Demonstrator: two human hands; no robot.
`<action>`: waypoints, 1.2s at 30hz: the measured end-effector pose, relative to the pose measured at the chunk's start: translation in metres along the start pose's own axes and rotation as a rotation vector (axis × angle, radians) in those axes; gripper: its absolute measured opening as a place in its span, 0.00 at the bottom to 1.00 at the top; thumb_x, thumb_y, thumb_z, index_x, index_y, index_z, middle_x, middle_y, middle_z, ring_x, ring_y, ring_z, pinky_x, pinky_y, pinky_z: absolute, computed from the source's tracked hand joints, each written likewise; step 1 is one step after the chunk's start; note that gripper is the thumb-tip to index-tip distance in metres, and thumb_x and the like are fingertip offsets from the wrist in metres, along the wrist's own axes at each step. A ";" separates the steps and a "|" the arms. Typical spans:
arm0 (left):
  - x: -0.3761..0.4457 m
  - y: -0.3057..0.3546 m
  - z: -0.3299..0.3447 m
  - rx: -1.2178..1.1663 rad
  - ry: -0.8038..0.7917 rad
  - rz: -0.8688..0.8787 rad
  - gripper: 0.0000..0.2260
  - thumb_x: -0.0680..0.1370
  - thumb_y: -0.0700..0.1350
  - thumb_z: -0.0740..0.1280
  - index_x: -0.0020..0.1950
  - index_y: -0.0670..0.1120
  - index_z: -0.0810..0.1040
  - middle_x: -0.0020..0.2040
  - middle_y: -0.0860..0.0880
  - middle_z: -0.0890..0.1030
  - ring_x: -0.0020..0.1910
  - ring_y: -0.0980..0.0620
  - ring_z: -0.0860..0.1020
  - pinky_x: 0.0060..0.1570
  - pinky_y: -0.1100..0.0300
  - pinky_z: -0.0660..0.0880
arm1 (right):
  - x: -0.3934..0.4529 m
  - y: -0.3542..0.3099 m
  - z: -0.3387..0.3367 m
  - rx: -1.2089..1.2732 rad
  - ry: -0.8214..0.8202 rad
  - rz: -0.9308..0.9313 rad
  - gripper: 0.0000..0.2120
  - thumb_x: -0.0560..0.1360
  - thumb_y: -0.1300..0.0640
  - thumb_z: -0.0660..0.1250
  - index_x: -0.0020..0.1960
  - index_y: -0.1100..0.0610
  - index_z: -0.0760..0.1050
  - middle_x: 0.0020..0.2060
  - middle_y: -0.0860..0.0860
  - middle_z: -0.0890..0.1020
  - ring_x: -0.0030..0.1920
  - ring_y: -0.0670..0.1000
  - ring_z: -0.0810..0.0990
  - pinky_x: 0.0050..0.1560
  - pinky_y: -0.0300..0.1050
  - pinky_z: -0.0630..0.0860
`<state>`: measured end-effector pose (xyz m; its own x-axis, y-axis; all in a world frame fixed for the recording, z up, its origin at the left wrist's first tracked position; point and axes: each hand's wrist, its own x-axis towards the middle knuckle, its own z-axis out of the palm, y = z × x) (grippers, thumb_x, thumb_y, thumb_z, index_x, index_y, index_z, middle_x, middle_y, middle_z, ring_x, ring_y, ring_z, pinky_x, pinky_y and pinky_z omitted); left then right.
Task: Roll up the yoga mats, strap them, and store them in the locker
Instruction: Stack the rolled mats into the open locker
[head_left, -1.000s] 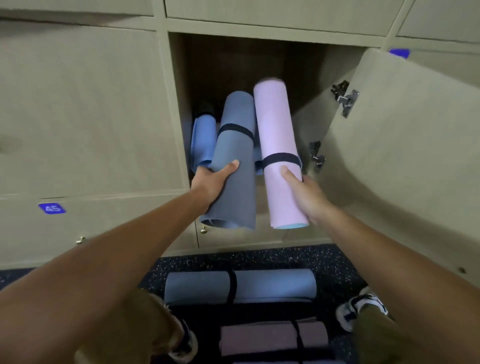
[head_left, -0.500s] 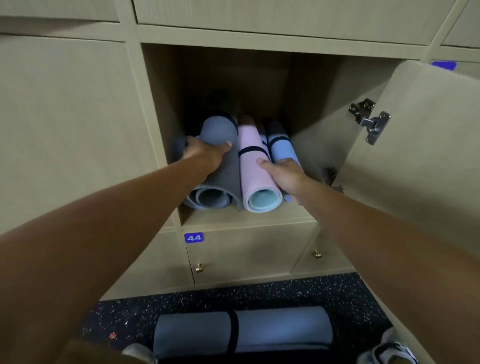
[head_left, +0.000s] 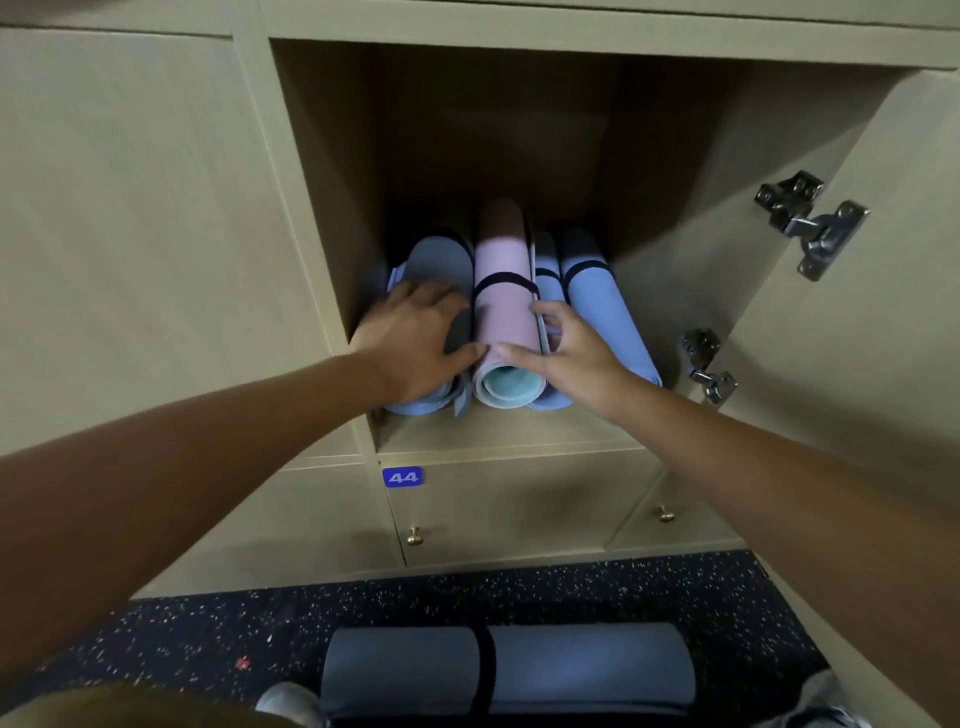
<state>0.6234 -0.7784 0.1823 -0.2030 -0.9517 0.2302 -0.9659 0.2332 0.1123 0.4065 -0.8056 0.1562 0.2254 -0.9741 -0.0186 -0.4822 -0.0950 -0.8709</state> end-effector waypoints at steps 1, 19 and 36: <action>-0.009 0.000 0.003 0.031 0.018 0.024 0.29 0.79 0.64 0.64 0.76 0.50 0.71 0.77 0.46 0.68 0.75 0.41 0.65 0.69 0.46 0.68 | -0.005 0.006 -0.002 -0.029 -0.036 -0.015 0.42 0.70 0.42 0.79 0.78 0.49 0.64 0.68 0.43 0.70 0.67 0.45 0.71 0.69 0.45 0.71; 0.017 0.022 0.036 -0.021 0.100 -0.146 0.24 0.82 0.56 0.66 0.77 0.52 0.69 0.81 0.50 0.61 0.81 0.43 0.55 0.72 0.44 0.64 | 0.045 0.004 -0.015 -0.303 0.176 -0.070 0.27 0.77 0.59 0.74 0.74 0.57 0.73 0.71 0.55 0.75 0.70 0.53 0.74 0.66 0.37 0.66; -0.043 0.025 0.078 -0.161 0.453 0.201 0.15 0.74 0.46 0.76 0.59 0.44 0.82 0.65 0.44 0.80 0.68 0.39 0.74 0.68 0.42 0.68 | -0.027 0.050 -0.003 -0.289 0.358 0.006 0.19 0.77 0.53 0.74 0.64 0.56 0.74 0.57 0.50 0.77 0.51 0.50 0.77 0.52 0.45 0.72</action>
<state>0.5955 -0.7473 0.0994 -0.2580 -0.7110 0.6541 -0.8707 0.4645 0.1616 0.3739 -0.7841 0.1149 -0.0601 -0.9797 0.1914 -0.7106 -0.0927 -0.6975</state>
